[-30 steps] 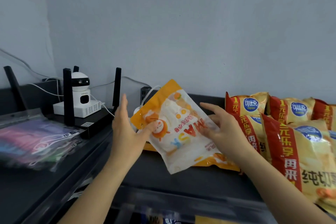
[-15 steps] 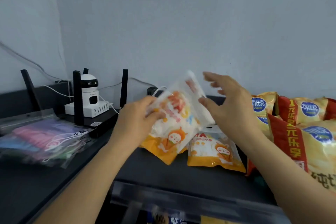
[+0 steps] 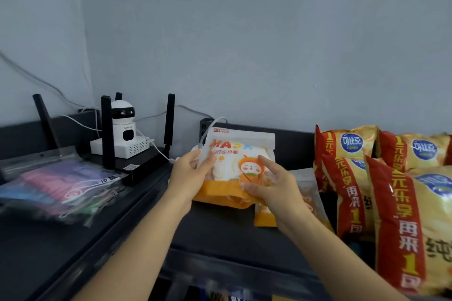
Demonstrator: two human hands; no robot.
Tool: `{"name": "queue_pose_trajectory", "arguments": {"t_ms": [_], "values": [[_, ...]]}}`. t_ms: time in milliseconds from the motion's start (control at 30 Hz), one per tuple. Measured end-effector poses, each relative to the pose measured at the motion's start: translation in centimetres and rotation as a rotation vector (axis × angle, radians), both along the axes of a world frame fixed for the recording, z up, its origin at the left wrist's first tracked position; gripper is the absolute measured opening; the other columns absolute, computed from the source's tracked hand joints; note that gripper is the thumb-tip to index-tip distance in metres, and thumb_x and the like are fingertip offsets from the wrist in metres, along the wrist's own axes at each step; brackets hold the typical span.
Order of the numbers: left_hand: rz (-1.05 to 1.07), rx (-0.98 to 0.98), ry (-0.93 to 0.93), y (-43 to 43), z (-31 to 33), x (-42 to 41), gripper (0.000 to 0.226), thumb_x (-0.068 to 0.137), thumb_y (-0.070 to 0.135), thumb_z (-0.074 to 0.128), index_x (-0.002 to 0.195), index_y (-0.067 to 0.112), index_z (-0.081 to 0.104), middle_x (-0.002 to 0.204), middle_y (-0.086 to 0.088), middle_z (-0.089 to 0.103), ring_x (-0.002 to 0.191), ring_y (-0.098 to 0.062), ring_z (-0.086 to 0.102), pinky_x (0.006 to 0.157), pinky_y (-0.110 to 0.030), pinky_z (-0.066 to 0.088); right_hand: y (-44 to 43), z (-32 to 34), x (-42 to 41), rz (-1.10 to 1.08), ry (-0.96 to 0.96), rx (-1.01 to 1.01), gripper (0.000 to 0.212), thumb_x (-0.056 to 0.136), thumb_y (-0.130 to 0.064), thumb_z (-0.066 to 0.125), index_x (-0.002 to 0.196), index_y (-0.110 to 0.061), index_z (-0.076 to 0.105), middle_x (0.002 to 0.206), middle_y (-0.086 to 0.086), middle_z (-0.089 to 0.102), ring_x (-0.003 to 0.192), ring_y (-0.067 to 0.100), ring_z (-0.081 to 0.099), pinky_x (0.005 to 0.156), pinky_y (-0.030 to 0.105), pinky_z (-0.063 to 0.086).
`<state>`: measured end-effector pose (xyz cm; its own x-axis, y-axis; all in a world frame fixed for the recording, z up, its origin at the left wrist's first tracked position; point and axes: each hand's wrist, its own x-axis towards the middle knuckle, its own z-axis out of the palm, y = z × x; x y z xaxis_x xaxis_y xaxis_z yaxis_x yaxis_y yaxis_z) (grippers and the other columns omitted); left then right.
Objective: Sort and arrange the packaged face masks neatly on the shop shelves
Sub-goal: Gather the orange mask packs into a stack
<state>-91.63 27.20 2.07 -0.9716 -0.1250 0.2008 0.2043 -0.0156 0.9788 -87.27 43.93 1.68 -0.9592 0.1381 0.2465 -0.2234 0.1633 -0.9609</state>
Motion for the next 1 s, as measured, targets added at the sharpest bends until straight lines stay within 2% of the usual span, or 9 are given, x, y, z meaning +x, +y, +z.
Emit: {"name": "queue_pose_trajectory", "arguments": {"t_ms": [100, 167, 267, 333, 467, 533, 733, 867, 1000], "values": [[0.050, -0.071, 0.039, -0.9, -0.5, -0.3, 0.060, 0.090, 0.037, 0.058, 0.142, 0.017, 0.037, 0.138, -0.001, 0.048, 0.124, -0.018, 0.048, 0.099, -0.037, 0.044, -0.8, 0.6, -2.3, -0.023, -0.049, -0.069, 0.074, 0.074, -0.007, 0.077, 0.136, -0.029, 0.045, 0.131, -0.002, 0.049, 0.116, 0.023, 0.054, 0.087, 0.045, 0.055], [0.098, -0.215, 0.060, -1.7, -1.4, -0.4, 0.054, 0.094, 0.033, 0.052, 0.143, 0.018, 0.036, 0.144, -0.002, 0.042, 0.128, -0.018, 0.043, 0.096, -0.033, 0.041, -1.3, 0.9, -4.1, -0.038, -0.103, 0.006, 0.076, 0.075, -0.008, 0.076, 0.139, -0.030, 0.040, 0.139, 0.003, 0.044, 0.119, 0.026, 0.052, 0.088, 0.045, 0.054], [0.120, -0.427, 0.012, -2.9, -3.1, -1.0, 0.051, 0.095, 0.035, 0.049, 0.142, 0.018, 0.038, 0.142, -0.001, 0.043, 0.127, -0.017, 0.041, 0.092, -0.029, 0.037, -2.1, 0.1, -5.7, 0.029, -0.301, 0.144, 0.080, 0.080, -0.013, 0.073, 0.145, -0.029, 0.029, 0.141, 0.003, 0.039, 0.119, 0.027, 0.049, 0.082, 0.039, 0.054], [0.078, -0.494, -0.037, -3.6, -4.2, -1.3, 0.049, 0.095, 0.039, 0.049, 0.138, 0.019, 0.043, 0.135, 0.006, 0.046, 0.120, -0.013, 0.044, 0.090, -0.026, 0.037, -2.2, -0.9, -6.0, 0.026, -0.383, 0.193, 0.080, 0.077, -0.016, 0.075, 0.144, -0.023, 0.031, 0.137, 0.005, 0.043, 0.114, 0.026, 0.052, 0.083, 0.037, 0.053], [-0.039, -0.488, -0.091, -4.0, -5.3, -1.8, 0.053, 0.093, 0.050, 0.044, 0.139, 0.023, 0.043, 0.139, 0.002, 0.047, 0.122, -0.014, 0.044, 0.096, -0.028, 0.038, -1.8, -1.8, -5.6, -0.064, -0.372, 0.252, 0.075, 0.078, -0.015, 0.074, 0.142, -0.014, 0.036, 0.137, 0.008, 0.046, 0.113, 0.024, 0.053, 0.082, 0.031, 0.050], [-0.060, -0.484, -0.081, -3.6, -5.2, -1.9, 0.052, 0.094, 0.050, 0.041, 0.138, 0.023, 0.044, 0.136, 0.002, 0.048, 0.120, -0.013, 0.045, 0.093, -0.026, 0.037, -1.5, -1.6, -5.2, -0.110, -0.372, 0.214, 0.072, 0.079, -0.013, 0.073, 0.141, -0.013, 0.037, 0.137, 0.009, 0.046, 0.117, 0.026, 0.051, 0.084, 0.032, 0.048], [-0.088, -0.460, -0.046, -2.4, -4.6, -2.5, 0.057, 0.092, 0.059, 0.029, 0.139, 0.029, 0.041, 0.140, 0.003, 0.046, 0.130, -0.017, 0.039, 0.101, -0.034, 0.033, -0.4, 0.0, -6.0, -0.381, -0.309, 0.005, 0.051, 0.085, -0.008, 0.066, 0.132, -0.010, 0.049, 0.125, 0.013, 0.057, 0.107, 0.029, 0.059, 0.086, 0.043, 0.055], [-0.140, -0.465, -0.060, -2.5, -5.2, -2.7, 0.073, 0.079, 0.072, 0.033, 0.138, 0.029, 0.040, 0.136, 0.005, 0.047, 0.129, -0.017, 0.041, 0.103, -0.035, 0.035, -1.1, 0.1, -6.2, -0.279, -0.397, 0.081, 0.052, 0.084, -0.012, 0.068, 0.132, -0.008, 0.048, 0.114, 0.012, 0.059, 0.104, 0.030, 0.060, 0.084, 0.044, 0.054], [-0.146, -0.508, -0.049, -3.2, -5.3, -2.7, 0.065, 0.077, 0.073, 0.037, 0.126, 0.033, 0.051, 0.125, 0.010, 0.056, 0.119, -0.014, 0.050, 0.102, -0.039, 0.041, -2.1, -0.2, -5.8, -0.165, -0.408, 0.100, 0.065, 0.082, -0.022, 0.070, 0.139, -0.011, 0.041, 0.130, 0.011, 0.052, 0.115, 0.031, 0.054, 0.089, 0.045, 0.052]]}}
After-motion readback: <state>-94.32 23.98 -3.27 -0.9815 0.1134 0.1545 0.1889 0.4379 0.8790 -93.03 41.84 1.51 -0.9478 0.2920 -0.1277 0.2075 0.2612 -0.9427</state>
